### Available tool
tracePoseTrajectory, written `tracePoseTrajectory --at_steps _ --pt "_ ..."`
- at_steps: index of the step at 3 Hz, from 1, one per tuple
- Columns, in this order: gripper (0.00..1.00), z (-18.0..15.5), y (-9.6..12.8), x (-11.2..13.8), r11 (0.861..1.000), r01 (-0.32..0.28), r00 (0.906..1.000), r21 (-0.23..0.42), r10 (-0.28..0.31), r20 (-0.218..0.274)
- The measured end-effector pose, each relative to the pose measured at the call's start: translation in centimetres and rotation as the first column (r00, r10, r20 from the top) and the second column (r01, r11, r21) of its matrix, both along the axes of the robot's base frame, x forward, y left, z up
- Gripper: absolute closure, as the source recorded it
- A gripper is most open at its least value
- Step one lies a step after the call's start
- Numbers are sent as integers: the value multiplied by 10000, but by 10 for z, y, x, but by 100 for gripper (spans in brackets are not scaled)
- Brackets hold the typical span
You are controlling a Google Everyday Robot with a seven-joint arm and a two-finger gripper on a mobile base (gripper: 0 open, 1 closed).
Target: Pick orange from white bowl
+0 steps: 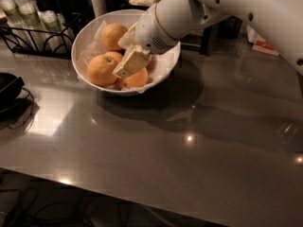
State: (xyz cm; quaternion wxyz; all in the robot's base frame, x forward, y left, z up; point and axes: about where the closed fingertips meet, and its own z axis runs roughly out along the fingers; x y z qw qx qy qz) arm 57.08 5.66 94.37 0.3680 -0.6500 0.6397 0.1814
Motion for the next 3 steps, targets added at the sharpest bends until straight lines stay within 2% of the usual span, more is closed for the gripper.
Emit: tracePoseTrajectory --at_steps 2,3 --pt "30 -1 1 0 10000 -16 10000 26 16 -9" --pt "27 -18 23 5 9978 -478 9977 452 499 -462"
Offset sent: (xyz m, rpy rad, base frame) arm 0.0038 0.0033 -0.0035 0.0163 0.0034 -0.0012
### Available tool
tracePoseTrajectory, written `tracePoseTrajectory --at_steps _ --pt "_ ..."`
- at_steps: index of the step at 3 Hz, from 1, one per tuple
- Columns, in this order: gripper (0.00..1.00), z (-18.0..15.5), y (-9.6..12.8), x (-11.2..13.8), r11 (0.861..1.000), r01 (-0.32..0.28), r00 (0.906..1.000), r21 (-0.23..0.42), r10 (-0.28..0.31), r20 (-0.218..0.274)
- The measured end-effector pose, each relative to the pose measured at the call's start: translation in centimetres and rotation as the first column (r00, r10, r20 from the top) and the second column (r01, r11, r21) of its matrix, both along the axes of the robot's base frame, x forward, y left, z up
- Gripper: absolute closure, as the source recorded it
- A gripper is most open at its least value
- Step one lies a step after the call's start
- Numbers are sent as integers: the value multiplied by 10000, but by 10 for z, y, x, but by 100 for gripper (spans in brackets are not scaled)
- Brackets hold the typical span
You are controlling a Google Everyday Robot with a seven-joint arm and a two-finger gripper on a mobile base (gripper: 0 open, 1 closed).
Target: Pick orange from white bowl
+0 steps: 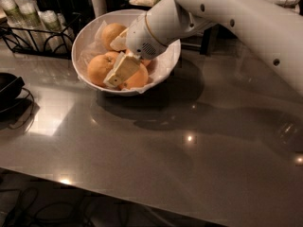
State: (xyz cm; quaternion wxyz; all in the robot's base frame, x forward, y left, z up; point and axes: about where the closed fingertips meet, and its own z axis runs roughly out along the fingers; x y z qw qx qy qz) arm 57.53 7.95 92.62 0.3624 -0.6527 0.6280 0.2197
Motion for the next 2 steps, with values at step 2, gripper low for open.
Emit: tracePoseTrajectory --at_steps 2 --pt "31 -15 27 9 9993 -365 9989 80 367 -297"
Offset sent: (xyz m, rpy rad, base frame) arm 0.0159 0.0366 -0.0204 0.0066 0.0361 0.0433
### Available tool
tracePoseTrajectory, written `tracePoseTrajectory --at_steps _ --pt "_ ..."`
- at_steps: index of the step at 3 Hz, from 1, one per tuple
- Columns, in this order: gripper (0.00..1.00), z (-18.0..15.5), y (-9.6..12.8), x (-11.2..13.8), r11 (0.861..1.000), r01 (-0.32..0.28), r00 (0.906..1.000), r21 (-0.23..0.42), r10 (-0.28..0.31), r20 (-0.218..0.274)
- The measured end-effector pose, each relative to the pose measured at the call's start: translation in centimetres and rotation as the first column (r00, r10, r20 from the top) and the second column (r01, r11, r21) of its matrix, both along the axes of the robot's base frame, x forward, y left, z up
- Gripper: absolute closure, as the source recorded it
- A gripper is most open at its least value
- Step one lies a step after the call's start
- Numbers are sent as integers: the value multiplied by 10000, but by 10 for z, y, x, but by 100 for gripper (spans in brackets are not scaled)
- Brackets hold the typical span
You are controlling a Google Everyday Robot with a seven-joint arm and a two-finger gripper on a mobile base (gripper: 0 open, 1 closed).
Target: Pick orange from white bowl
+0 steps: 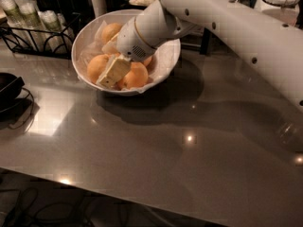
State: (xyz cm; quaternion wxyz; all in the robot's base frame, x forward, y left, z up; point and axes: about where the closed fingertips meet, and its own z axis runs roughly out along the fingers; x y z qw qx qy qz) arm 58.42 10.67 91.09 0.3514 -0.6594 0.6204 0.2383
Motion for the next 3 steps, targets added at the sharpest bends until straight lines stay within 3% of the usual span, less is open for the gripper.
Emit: tracePoseTrajectory --at_steps 3 --pt "36 -15 12 19 9995 -42 9999 -323 46 117"
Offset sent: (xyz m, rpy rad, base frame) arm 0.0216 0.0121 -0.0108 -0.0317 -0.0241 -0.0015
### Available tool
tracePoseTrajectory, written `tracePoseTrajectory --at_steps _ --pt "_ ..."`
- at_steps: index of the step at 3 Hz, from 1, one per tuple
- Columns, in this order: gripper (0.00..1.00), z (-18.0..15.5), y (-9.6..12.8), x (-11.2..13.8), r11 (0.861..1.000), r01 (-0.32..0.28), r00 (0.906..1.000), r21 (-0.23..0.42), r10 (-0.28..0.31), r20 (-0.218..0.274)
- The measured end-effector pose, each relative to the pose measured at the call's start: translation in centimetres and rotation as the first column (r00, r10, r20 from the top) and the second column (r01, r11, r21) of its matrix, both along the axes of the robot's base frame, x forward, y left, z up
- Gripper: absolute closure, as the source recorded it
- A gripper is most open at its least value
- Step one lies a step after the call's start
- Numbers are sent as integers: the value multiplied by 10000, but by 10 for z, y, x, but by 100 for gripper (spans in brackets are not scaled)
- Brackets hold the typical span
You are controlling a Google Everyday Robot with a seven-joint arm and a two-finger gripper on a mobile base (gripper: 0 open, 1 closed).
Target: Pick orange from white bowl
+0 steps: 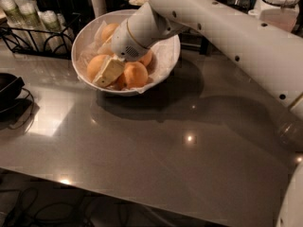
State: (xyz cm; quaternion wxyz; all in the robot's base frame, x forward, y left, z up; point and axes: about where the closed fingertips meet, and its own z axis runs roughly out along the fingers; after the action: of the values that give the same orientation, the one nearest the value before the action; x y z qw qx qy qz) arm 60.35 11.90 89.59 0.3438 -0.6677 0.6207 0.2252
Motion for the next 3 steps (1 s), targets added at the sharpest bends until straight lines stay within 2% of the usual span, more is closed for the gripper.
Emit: tracePoseTrajectory --at_steps 1,3 --pt "36 -5 0 3 10000 26 10000 -64 -26 -78" --pt "79 -3 0 3 10000 25 10000 -65 -25 -78"
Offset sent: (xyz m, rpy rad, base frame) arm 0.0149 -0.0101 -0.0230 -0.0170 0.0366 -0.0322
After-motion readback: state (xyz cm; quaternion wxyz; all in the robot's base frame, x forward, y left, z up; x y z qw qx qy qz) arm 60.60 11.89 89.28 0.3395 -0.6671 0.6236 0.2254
